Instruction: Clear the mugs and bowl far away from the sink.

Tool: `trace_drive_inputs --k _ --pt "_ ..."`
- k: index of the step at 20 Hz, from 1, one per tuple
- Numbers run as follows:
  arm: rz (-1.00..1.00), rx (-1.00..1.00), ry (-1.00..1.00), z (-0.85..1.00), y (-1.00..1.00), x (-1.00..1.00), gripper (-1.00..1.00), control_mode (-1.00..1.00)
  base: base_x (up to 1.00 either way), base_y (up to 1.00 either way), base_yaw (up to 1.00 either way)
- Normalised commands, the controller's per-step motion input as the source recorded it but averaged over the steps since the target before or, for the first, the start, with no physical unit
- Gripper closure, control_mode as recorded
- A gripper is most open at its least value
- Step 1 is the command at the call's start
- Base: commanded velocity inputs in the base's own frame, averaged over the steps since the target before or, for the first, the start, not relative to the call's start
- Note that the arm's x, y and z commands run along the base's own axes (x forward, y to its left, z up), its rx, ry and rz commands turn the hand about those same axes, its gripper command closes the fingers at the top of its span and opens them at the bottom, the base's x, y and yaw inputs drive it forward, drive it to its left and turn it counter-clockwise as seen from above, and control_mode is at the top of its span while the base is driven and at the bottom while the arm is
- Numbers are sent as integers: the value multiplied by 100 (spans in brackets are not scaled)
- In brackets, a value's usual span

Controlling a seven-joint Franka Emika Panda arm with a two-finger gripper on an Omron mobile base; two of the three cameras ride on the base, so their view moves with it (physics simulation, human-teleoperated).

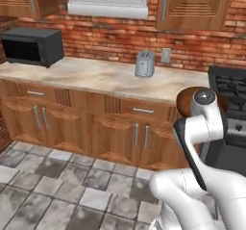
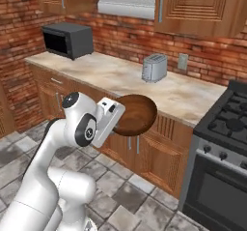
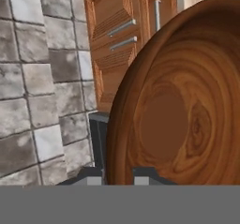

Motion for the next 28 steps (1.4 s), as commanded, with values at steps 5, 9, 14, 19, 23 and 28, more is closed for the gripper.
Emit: trace_drive_inputs --k 5,9,14,19,23,28 --pt "0 0 0 0 0 0 100 100 89 93 -41" --pt "0 0 0 0 0 0 100 100 88 99 -39" --pt "0 0 0 0 0 0 100 100 74 100 -34" --pt "0 0 0 0 0 0 100 100 51 100 -24" --pt "0 0 0 0 0 0 100 100 52 96 -17" --pt "0 0 0 0 0 0 100 100 66 74 -8"
